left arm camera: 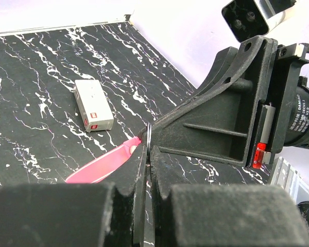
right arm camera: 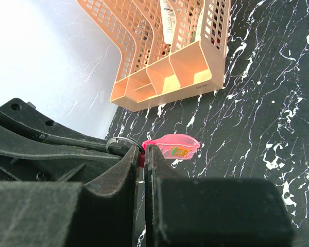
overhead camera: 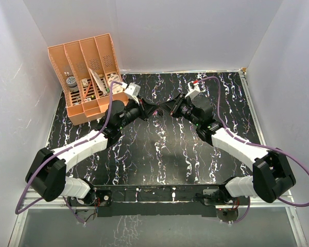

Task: Put the keys on the keyring

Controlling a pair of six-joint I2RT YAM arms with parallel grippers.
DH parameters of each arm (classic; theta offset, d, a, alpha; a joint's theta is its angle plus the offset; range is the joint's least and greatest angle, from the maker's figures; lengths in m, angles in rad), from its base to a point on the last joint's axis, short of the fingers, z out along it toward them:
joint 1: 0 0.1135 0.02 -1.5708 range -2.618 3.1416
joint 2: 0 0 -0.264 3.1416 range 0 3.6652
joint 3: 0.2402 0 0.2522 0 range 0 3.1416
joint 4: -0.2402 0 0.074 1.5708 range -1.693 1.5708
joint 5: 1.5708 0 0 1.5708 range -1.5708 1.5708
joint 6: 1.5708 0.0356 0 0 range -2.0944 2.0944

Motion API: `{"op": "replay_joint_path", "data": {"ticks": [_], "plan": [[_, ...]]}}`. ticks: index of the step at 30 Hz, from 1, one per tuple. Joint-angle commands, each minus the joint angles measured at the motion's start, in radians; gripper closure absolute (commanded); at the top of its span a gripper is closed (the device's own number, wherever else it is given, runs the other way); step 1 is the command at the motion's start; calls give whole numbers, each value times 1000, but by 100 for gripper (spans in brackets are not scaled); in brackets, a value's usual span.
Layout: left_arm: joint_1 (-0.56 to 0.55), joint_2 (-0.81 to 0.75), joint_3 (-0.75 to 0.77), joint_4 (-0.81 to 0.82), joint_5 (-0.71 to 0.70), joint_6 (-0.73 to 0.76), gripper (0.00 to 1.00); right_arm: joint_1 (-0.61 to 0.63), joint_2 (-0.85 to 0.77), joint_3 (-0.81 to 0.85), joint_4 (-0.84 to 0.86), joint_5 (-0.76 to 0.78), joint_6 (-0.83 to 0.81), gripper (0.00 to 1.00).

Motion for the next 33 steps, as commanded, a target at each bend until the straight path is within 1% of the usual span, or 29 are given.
{"op": "replay_joint_path", "data": {"ticks": [1, 4, 5, 7, 9, 10, 11, 14, 16, 19, 24, 27, 33], "plan": [[-6, -21, 0, 62, -5, 7, 100, -3, -35, 38, 73, -12, 7, 100], [-6, -26, -3, 66, -2, 5, 100, -3, -37, 39, 68, -7, 1, 100], [-7, -29, -4, 61, -3, 5, 100, -3, -41, 39, 65, -3, -3, 95], [-6, -37, 8, 26, -14, 5, 100, -3, -51, 46, 46, 13, -26, 79], [-7, -47, 44, -70, -41, 9, 100, -10, -70, 59, 8, 42, -61, 65], [-6, -50, 65, -127, -53, 15, 100, -13, -84, 64, -16, 61, -79, 62], [-6, -54, 83, -176, -60, 23, 100, -17, -100, 67, -33, 83, -101, 60], [-6, -73, 109, -266, -86, 28, 100, -22, -156, 64, -63, 134, -173, 59], [-6, -78, 130, -313, -96, 26, 100, -22, -192, 54, -64, 134, -240, 59], [-6, -61, 192, -401, -95, 18, 100, -22, -210, 47, -83, 107, -348, 58], [-6, 23, 348, -591, -71, 12, 100, -21, -156, 102, -209, -15, -492, 58], [-6, 69, 413, -643, -42, 4, 100, -20, -124, 113, -230, -52, -517, 58], [-6, 116, 482, -721, -5, 2, 100, -19, -114, 87, -183, -87, -529, 57]]}}
